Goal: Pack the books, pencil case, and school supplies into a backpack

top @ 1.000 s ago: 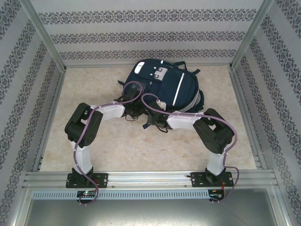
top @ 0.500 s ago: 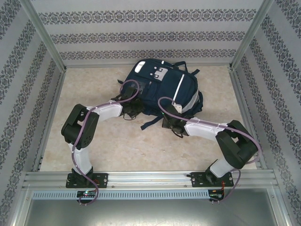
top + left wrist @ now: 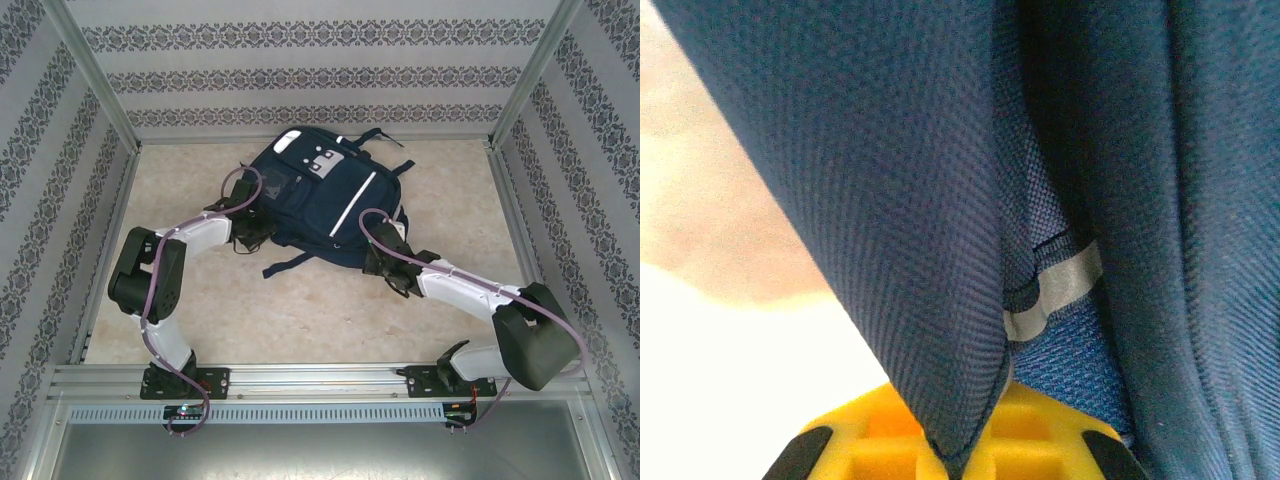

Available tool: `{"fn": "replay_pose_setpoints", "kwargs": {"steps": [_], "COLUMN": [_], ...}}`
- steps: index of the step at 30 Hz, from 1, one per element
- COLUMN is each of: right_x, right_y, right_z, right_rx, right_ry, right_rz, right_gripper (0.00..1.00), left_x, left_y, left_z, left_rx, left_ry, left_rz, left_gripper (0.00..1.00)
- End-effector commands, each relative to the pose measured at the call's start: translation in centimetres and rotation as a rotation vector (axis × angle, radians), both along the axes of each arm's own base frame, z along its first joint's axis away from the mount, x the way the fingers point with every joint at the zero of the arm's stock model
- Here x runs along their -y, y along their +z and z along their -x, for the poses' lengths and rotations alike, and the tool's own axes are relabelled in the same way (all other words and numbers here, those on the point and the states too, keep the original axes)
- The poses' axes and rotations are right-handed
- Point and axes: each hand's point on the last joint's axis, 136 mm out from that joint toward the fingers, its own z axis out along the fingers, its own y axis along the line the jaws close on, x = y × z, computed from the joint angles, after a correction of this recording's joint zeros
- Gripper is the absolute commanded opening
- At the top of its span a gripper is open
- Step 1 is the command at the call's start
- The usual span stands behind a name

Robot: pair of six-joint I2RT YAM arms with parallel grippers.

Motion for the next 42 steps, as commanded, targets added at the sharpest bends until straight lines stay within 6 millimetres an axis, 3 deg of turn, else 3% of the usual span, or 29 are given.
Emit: {"fn": "replay_pose_setpoints", "kwargs": {"steps": [1,3,5,8,14,18,23,30,33,36,38,42], "right_x": [1.4,0.2,-1.0,-2.7,-4.9,-5.5,-5.9,-6.1,-6.0,-5.8,-5.7,-5.3], "right_y": [-0.3,-0.2,0.1,0.4,0.7,0.9,1.3,1.5,1.6,1.5,1.4,1.1], "right_z": [1.1,1.4,1.5,1.7,1.9,2.2,2.9,3.6,3.9,4.1,4.2,4.1], "right_rx": [-0.017,-0.018,-0.018,-0.016,-0.022,-0.019,-0.015,-0.013,-0.012,-0.015,-0.016,-0.022], "right_ry": [0.017,0.053,0.081,0.114,0.162,0.183,0.214,0.236,0.241,0.246,0.247,0.24], "right_rz": [0.086,0.08,0.072,0.045,0.011,-0.005,-0.041,-0.071,-0.075,-0.072,-0.064,-0.046], "right_gripper": [0.0,0.0,0.0,0.0,0.0,0.0,0.0,0.0,0.0,0.0,0.0,0.0], "left_x": [-5.6,-4.9,-3.6,-1.1,5.2,10.0,14.9,18.9,19.9,19.9,18.2,13.6], "left_y": [0.4,1.0,1.4,1.8,3.4,4.2,4.8,3.5,2.3,2.0,1.7,1.6], "left_z": [-0.5,-0.4,0.4,2.4,6.9,8.3,8.6,8.3,8.1,7.8,8.3,9.7], "left_rx": [-0.021,-0.027,-0.05,-0.093,-0.115,-0.077,-0.016,0.021,0.018,0.029,0.004,-0.03], "left_ry": [0.068,0.052,0.04,0.021,-0.016,-0.011,-0.008,0.008,0.01,0.029,0.061,0.138], "left_rz": [-0.163,-0.128,-0.074,-0.028,0.023,0.133,0.23,0.276,0.268,0.252,0.171,0.025], "left_gripper": [0.0,0.06,0.24,0.39,0.43,0.43,0.61,0.61,0.58,0.28,0.0,0.0]}}
